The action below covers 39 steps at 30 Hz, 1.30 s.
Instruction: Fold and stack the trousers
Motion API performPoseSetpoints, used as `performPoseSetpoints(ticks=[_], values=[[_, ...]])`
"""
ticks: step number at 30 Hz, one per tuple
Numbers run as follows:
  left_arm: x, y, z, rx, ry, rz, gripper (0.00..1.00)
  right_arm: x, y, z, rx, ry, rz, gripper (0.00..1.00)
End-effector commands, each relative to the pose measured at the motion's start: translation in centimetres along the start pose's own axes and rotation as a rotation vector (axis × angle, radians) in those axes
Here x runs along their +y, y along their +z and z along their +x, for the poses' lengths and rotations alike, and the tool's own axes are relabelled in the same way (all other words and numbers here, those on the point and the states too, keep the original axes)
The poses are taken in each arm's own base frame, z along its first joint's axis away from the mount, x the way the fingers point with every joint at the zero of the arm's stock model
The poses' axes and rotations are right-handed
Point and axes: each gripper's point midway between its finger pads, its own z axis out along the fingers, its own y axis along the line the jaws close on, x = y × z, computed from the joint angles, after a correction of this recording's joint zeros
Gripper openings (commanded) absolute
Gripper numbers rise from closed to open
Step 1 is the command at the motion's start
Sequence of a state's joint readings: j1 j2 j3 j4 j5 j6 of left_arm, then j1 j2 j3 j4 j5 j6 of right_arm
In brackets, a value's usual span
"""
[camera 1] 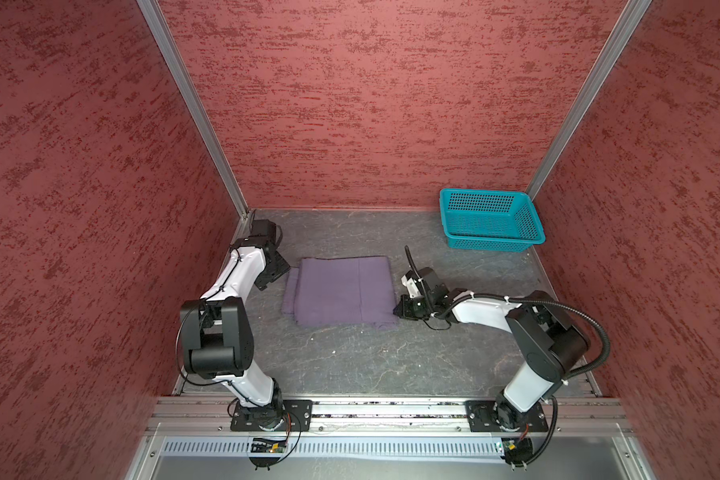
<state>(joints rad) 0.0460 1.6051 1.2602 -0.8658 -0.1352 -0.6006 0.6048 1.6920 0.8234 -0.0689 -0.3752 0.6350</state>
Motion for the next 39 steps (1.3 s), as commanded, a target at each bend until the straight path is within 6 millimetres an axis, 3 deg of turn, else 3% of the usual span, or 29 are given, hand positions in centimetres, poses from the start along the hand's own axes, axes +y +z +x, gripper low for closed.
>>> performPoseSetpoints(ticks=[1, 4, 6, 10, 13, 16, 18, 19, 21, 23, 25, 33, 35, 36, 37, 39], values=[[-3.9, -2.1, 1.5, -0.035, 0.126, 0.108, 0.61, 0.1, -0.7, -0.7, -0.027, -0.020, 0.015, 0.10], [-6.0, -1.0, 4.7, 0.012, 0.202, 0.162, 0.55, 0.4, -0.6, -1.0, -0.018, -0.033, 0.014, 0.10], [-5.5, 0.7, 6.0, 0.056, 0.202, 0.127, 0.54, 0.7, -0.7, -1.3, -0.024, -0.039, 0.009, 0.10], [-4.3, 3.6, 7.0, 0.128, 0.181, 0.070, 0.55, 1.0, -0.7, -1.5, -0.024, -0.046, 0.005, 0.10], [-4.6, 4.6, 7.4, 0.141, 0.199, 0.061, 0.61, 0.8, -0.6, -1.5, -0.022, -0.040, 0.008, 0.11], [-5.8, 5.6, 8.1, 0.161, 0.208, 0.096, 0.59, 0.7, -0.4, -1.3, -0.016, -0.024, 0.006, 0.12], [-6.4, 6.2, 8.8, 0.177, 0.220, 0.102, 0.49, 0.8, -0.3, -1.3, -0.011, -0.014, 0.003, 0.13], [-6.6, 6.5, 9.0, 0.184, 0.233, 0.099, 0.40, 0.9, -0.3, -1.3, -0.007, -0.011, 0.002, 0.13], [-6.9, 6.7, 9.3, 0.206, 0.250, 0.083, 0.12, 1.3, -0.5, -1.6, -0.005, -0.018, -0.001, 0.13], [-7.3, 5.9, 8.9, 0.201, 0.263, 0.086, 0.00, 1.8, -0.9, -2.2, -0.016, -0.035, 0.004, 0.13], [-7.8, 3.9, 7.9, 0.171, 0.278, 0.105, 0.00, 2.1, -1.4, -2.9, -0.031, -0.052, 0.016, 0.13], [-9.2, -7.9, 4.8, 0.067, 0.293, 0.279, 0.00, 2.1, -1.7, -3.8, -0.045, -0.062, 0.034, 0.13], [-8.6, -8.7, 3.9, 0.044, 0.282, 0.295, 0.00, 2.1, -1.5, -3.6, -0.040, -0.057, 0.028, 0.13], [-7.9, -8.2, 3.2, 0.035, 0.270, 0.281, 0.00, 2.0, -1.3, -3.5, -0.033, -0.053, 0.028, 0.13], [-7.1, -7.3, 2.5, 0.029, 0.250, 0.265, 0.14, 2.1, -1.3, -3.4, -0.032, -0.052, 0.022, 0.13], [-4.7, -3.9, 1.1, 0.052, 0.164, 0.223, 0.54, 2.2, -1.2, -3.4, -0.031, -0.049, 0.011, 0.13]])
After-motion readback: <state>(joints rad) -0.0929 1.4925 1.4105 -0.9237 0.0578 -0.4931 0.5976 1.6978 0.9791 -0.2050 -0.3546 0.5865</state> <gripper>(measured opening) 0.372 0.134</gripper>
